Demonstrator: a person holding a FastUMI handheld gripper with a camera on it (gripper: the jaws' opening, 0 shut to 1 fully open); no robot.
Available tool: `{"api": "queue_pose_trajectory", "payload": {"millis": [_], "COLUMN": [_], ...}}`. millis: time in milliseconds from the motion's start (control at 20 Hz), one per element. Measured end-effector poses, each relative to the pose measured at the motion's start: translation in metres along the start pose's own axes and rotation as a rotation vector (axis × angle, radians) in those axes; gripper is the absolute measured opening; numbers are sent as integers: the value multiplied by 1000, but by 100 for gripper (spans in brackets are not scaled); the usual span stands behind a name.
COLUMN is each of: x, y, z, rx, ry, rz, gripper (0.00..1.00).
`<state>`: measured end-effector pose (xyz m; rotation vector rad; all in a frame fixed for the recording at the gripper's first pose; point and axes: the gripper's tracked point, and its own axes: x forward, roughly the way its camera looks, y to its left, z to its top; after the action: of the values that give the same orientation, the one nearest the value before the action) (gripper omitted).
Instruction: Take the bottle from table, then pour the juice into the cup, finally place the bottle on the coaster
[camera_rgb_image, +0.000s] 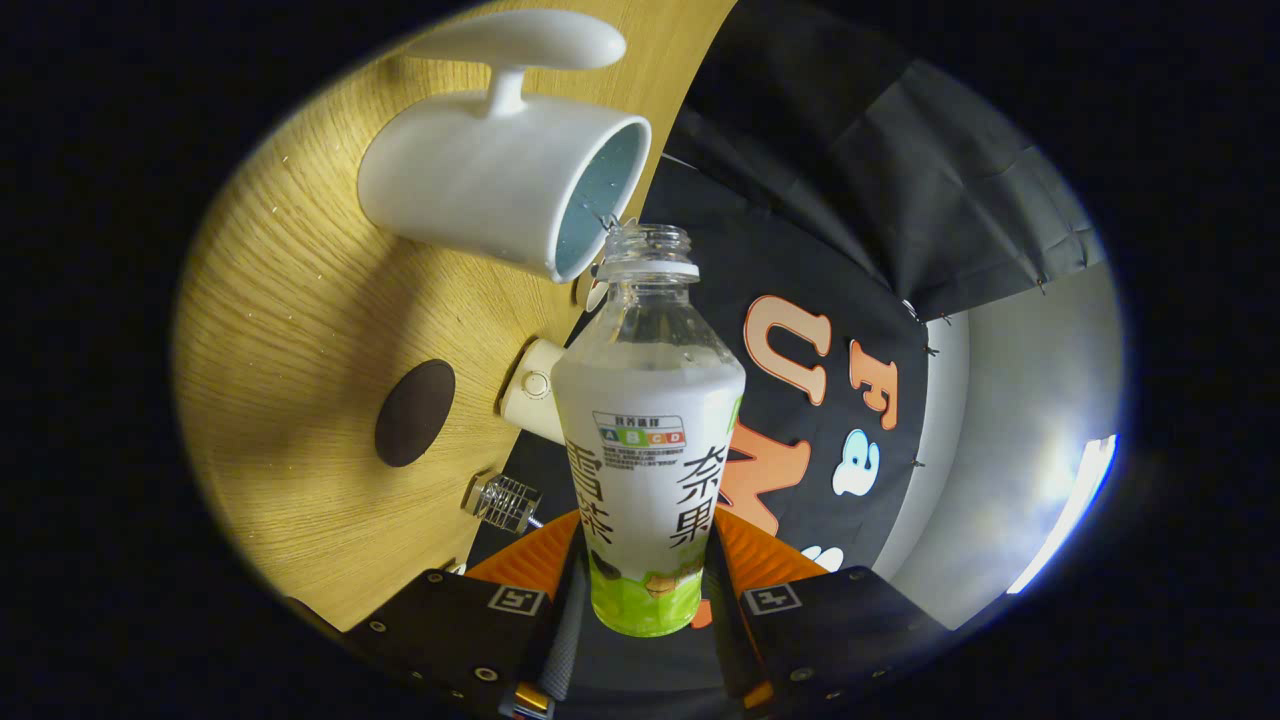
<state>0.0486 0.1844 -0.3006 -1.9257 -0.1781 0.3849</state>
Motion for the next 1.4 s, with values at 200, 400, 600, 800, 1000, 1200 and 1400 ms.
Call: {"api": "queue_pose_trajectory", "payload": {"millis": [200, 400, 600, 800, 1000, 1200, 1400], "x": [2, 4, 5, 7, 8, 8, 10], "y": [-2, -4, -5, -8, -10, -13, -17], "z": [0, 1, 0, -2, 1, 2, 7], "rx": [-28, -59, -81, -111, -139, -160, -190], "ry": [-9, -19, -25, -29, -45, -58, -85], "rz": [-5, -5, -4, -2, -1, -12, -29], "gripper": [57, 57, 58, 57, 58, 57, 57]}}
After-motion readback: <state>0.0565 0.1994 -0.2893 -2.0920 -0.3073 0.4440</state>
